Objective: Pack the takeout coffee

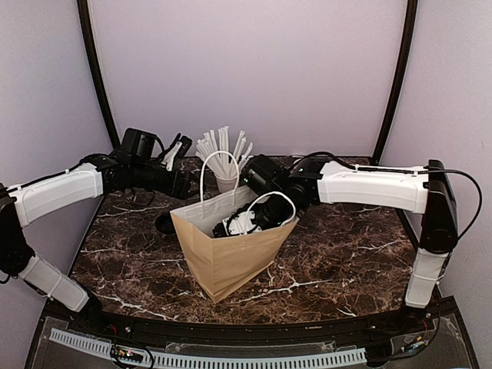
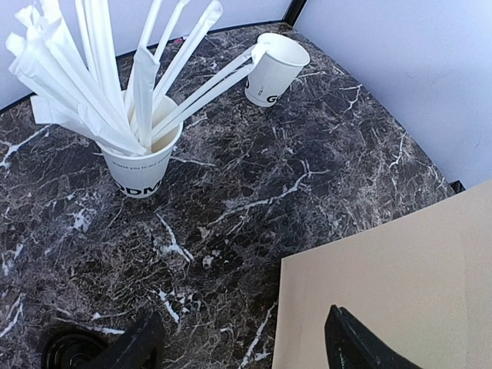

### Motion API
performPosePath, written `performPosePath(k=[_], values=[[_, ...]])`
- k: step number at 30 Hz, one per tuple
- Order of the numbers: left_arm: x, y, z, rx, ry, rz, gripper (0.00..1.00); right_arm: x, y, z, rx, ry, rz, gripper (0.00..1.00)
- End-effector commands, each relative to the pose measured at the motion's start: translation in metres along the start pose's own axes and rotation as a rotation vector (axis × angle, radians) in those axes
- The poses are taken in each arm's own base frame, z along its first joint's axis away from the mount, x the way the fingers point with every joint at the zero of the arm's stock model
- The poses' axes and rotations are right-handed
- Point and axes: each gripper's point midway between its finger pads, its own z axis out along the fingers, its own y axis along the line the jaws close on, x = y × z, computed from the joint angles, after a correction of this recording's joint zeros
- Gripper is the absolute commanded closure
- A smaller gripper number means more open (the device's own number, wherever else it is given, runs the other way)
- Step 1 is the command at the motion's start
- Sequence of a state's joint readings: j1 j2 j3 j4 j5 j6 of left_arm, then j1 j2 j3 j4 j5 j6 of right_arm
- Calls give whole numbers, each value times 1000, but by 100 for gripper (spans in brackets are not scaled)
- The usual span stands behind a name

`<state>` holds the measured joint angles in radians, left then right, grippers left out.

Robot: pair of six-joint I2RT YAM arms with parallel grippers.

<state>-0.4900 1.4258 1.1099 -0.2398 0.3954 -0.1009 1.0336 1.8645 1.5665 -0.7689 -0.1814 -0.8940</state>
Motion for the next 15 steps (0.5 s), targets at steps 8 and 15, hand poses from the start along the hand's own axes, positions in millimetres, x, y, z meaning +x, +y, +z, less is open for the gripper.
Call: performPosePath(k=[8,15], values=[[-25,-20,-34,24,-80,64,25,57,34,46,-134,238,90,60],[-32,-28,-54,19,-97,75,24,31,21,16,-95,161,140,54]])
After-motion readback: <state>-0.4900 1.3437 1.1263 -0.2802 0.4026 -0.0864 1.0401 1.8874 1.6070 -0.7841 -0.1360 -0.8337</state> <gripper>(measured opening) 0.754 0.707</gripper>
